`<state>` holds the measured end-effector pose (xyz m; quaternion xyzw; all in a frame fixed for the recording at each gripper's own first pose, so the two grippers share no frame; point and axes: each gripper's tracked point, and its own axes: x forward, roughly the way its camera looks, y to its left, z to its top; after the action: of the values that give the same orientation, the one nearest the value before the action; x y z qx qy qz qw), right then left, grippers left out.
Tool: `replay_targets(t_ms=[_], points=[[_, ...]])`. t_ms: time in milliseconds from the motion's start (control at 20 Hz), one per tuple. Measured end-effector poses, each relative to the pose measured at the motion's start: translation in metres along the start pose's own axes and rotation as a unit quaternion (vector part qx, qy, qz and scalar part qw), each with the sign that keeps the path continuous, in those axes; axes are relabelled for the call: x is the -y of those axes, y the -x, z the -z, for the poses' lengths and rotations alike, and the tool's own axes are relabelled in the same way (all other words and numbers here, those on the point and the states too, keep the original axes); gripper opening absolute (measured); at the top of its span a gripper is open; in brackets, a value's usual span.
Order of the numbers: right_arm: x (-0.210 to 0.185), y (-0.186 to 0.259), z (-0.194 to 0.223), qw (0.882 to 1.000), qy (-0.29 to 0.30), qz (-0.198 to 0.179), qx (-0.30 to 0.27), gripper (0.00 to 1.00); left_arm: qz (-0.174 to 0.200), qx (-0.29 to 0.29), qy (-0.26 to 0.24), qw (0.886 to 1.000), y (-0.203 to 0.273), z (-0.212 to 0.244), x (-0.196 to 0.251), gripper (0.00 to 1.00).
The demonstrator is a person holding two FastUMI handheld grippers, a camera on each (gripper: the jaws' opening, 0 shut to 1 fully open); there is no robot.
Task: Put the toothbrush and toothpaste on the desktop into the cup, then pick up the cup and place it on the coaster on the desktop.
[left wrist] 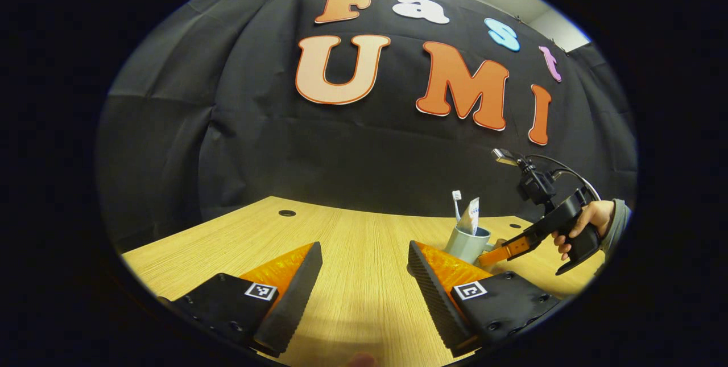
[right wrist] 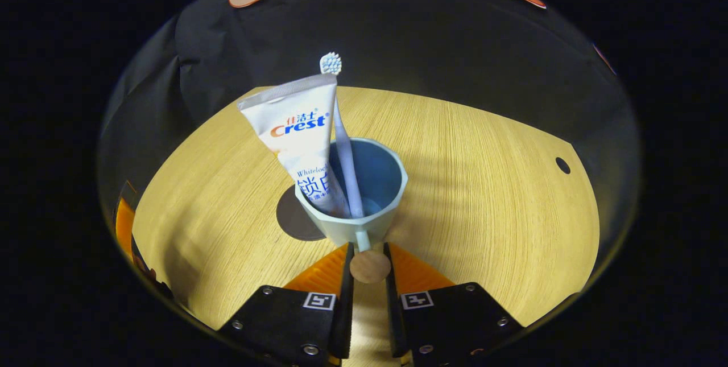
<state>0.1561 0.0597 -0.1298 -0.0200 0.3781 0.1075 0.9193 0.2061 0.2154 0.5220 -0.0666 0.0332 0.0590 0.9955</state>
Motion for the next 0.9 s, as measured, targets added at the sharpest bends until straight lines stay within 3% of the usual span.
replay_targets(t_ms=[200, 500, 900], points=[[0.003, -0.009, 0.014, 0.999, 0.023, 0.008, -0.023, 0.30, 0.001, -0.004, 0.005, 1.000, 0.001, 0.003, 0.001, 0.97], [0.002, -0.013, 0.011, 1.000, 0.012, -0.002, -0.005, 0.17, -0.007, -0.011, 0.014, 1.000, 0.001, 0.007, -0.008, 0.97], [-0.001, -0.003, -0.002, 0.999, 0.012, -0.007, 0.038, 0.14, -0.012, -0.016, 0.017, 1.000, 0.000, 0.012, -0.012, 0.97]])
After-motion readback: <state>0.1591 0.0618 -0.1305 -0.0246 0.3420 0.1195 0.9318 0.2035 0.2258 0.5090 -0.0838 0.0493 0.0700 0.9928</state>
